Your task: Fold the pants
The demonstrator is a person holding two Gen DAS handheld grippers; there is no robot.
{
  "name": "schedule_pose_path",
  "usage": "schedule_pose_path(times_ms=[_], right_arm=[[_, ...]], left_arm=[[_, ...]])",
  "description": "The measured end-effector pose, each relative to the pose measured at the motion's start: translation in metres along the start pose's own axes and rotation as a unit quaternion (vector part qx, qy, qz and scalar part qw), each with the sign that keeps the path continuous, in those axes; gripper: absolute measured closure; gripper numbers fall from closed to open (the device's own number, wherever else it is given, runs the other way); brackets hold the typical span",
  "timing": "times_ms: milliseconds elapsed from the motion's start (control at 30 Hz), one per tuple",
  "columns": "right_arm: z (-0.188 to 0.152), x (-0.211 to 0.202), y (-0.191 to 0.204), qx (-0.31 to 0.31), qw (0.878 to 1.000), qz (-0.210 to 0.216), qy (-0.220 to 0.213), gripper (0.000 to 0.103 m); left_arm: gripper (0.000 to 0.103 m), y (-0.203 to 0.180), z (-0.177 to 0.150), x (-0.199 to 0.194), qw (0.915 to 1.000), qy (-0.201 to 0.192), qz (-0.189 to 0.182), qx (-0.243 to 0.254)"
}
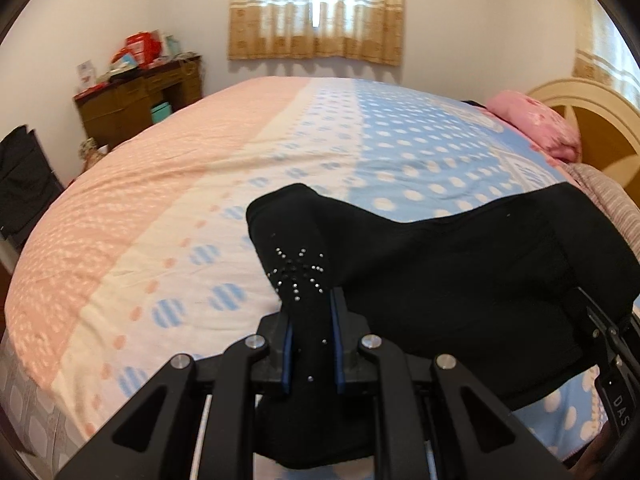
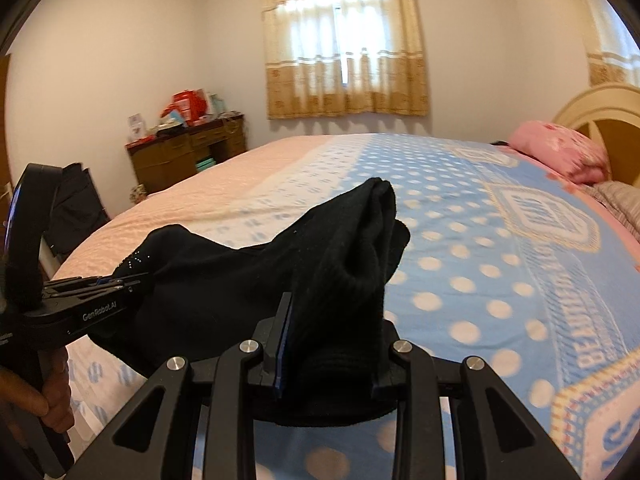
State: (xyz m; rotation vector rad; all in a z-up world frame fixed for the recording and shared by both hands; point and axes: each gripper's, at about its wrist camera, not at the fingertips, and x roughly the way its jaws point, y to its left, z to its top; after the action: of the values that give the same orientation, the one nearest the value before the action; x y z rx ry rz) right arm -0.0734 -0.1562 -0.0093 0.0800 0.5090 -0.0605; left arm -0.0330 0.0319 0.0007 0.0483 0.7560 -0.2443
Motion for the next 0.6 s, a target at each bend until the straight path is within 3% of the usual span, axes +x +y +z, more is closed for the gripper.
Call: schedule_pose_path(times_ms=[600], right_arm=[[0.011, 0.037, 0.058, -0.026, 0.997, 0.077, 0.012, 0.073]], left_arm=[[0.087, 0.081, 0.005, 0.008, 0.9942, -0.003, 0.078, -0.074]])
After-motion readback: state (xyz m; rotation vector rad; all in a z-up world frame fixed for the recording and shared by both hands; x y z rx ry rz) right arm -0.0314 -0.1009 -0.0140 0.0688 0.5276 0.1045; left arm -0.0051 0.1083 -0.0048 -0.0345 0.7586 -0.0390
